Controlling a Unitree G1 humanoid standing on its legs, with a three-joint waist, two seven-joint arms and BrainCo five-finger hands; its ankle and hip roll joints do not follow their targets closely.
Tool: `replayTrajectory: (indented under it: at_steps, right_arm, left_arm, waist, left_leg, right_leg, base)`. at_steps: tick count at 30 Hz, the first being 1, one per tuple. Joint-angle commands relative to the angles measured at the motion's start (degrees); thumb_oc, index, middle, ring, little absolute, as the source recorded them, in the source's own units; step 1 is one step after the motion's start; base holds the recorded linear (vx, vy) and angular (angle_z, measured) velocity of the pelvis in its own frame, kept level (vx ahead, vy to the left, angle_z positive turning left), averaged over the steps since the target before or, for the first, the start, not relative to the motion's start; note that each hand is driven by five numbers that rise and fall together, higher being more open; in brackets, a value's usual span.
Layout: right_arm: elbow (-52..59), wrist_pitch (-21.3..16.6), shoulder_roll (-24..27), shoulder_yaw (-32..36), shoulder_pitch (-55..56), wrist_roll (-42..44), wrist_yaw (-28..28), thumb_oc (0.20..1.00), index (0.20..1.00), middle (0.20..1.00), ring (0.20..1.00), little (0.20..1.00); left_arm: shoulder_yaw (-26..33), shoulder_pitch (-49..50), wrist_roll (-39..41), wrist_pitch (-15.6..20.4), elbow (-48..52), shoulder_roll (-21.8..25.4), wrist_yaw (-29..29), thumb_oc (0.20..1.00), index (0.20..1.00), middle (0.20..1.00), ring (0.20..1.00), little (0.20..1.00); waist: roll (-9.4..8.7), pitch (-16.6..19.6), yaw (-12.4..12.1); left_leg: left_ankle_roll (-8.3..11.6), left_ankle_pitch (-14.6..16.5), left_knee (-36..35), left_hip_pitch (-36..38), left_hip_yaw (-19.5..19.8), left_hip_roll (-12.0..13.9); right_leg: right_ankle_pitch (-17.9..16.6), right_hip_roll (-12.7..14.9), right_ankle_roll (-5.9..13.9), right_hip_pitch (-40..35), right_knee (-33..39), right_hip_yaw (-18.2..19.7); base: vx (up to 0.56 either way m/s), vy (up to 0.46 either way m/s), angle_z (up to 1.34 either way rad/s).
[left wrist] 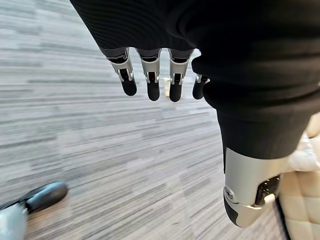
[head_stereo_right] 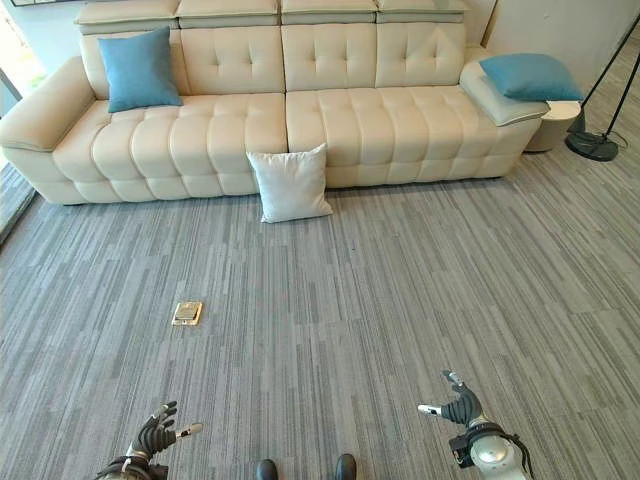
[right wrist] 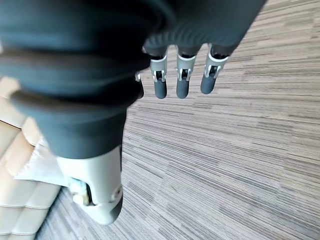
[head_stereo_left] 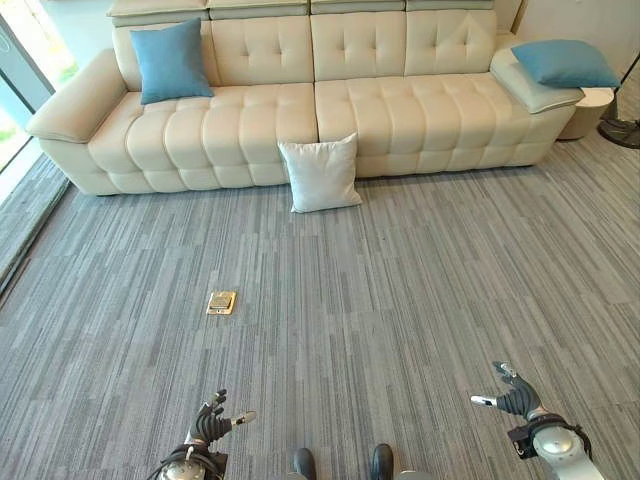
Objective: Pick up all the scattered cushions and arrange them neatly on the sofa.
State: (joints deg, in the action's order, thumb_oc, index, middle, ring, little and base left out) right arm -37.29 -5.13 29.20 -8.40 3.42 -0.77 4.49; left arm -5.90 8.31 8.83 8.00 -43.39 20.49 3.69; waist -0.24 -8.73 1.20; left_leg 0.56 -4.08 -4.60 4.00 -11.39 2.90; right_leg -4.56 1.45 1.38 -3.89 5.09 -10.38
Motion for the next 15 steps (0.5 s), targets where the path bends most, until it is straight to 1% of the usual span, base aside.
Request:
replayTrajectory:
  at_steps: [1, 10, 14, 15]
  right_arm:
    - [1.6, -2.5, 1.9, -1.1, -1.0, -1.2, 0.8, 1.0, 1.0, 1.0, 1.0, 1.0]
    - [1.1, -1.7, 0.8, 0.0, -0.6, 0.2, 1.5, 1.0, 1.0, 1.0, 1.0, 1.0]
    - [0.2, -1.4, -0.4, 1.3, -0.7, 2.4, 2.1, 1.0, 1.0, 1.0, 1.0, 1.0]
    - [-0.2, -1.3, -0.9, 1.9, -1.0, 3.6, 2.5, 1.0, 1.0, 1.0, 1.0, 1.0]
  left_arm:
    - [2.0, -1.4, -0.5, 2.1, -0.3, 2.5, 0.7, 1.0, 1.0, 1.0, 1.0, 1.0]
    - [3.0, -0.9, 0.8, 1.7, 1.5, 2.4, 1.3, 1.0, 1.0, 1.0, 1.0, 1.0]
    - [3.5, -1.2, 2.8, 1.7, 2.3, 2.1, 1.8, 1.0, 1.0, 1.0, 1.0, 1.0]
    - [3.6, -1.4, 3.4, 1.6, 2.3, 1.9, 2.0, 1.0, 1.0, 1.0, 1.0, 1.0]
  waist:
    - [-2.19, 1.2, 0.0]
    - [-2.49, 0.6, -0.3]
    - [-3.1, 0.0, -0.6]
    - [-3.47, -0.5, -0.8]
  left_leg:
    - [3.79, 4.5, -0.3, 1.2, 0.4, 0.0]
    - [3.52, 5.0, 0.7, 0.2, 0.8, -0.3]
    - [3.31, 6.0, 3.5, -2.1, 0.9, -0.5]
    - [3.15, 6.8, 5.5, -3.6, 0.9, -0.7]
  right_leg:
    - [4.9, 3.7, 5.71, -1.7, -0.5, -1.6]
    - [5.1, 3.9, 5.77, -1.4, -0.9, -2.0]
    - [5.4, 4.3, 5.76, -0.6, -1.6, -2.4]
    - [5.5, 4.7, 5.82, -0.1, -2.1, -2.5]
  base:
    - [0.03, 0.0, 0.06]
    - [0.03, 0.007, 0.03]
    - [0.02, 0.015, 0.04]
    - [0.0, 0.0, 0.0]
